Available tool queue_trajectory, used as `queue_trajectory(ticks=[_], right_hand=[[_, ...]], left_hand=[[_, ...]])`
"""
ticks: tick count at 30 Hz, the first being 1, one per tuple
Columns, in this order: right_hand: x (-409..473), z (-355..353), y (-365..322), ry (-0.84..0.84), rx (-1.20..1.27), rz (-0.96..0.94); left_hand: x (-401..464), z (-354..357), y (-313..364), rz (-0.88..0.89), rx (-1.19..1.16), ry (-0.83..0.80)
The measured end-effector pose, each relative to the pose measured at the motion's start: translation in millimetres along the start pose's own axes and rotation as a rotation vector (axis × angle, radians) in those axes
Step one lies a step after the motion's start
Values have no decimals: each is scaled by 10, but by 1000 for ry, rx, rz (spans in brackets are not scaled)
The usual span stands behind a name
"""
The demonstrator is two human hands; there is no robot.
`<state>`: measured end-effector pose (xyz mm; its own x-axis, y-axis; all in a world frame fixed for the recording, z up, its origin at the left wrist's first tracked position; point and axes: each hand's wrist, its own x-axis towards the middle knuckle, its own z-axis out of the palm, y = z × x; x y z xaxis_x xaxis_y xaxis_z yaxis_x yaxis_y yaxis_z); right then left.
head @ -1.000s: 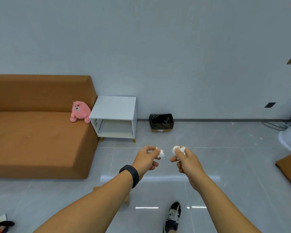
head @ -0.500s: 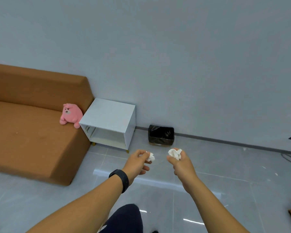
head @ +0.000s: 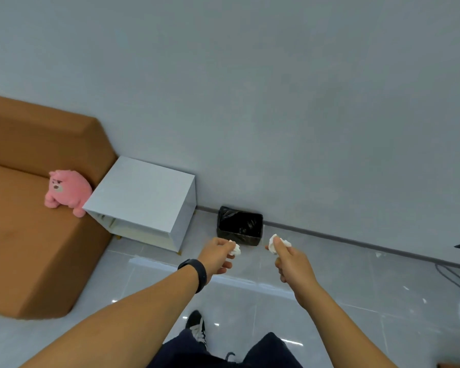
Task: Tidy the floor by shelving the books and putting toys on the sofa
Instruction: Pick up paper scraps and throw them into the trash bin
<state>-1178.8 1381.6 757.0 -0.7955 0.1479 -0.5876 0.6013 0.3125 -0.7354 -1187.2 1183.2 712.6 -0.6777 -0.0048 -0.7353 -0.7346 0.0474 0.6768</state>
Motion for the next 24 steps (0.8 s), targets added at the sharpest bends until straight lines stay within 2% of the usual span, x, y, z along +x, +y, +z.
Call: queue_trajectory(ticks=[5, 10, 14, 16, 20, 24], right_hand=[[710, -252, -96, -73, -34, 67], [1525, -439, -184, -212, -117, 35], [2340, -569, -160, -372, -242, -21], [2759, -663, -3, -387, -330, 14], [3351, -713, 326, -373, -326, 83], [4022, -423, 777, -451, -338, 114]], left_hand=[[578, 187, 239, -66, 2, 8], [1121, 365, 466, -104, -98, 145], [1554, 554, 564, -64, -157, 265], [1817, 721, 454, -118, -154, 268], [2391, 928, 129, -160, -107, 267], [3281, 1080, -311, -121, 129, 125]])
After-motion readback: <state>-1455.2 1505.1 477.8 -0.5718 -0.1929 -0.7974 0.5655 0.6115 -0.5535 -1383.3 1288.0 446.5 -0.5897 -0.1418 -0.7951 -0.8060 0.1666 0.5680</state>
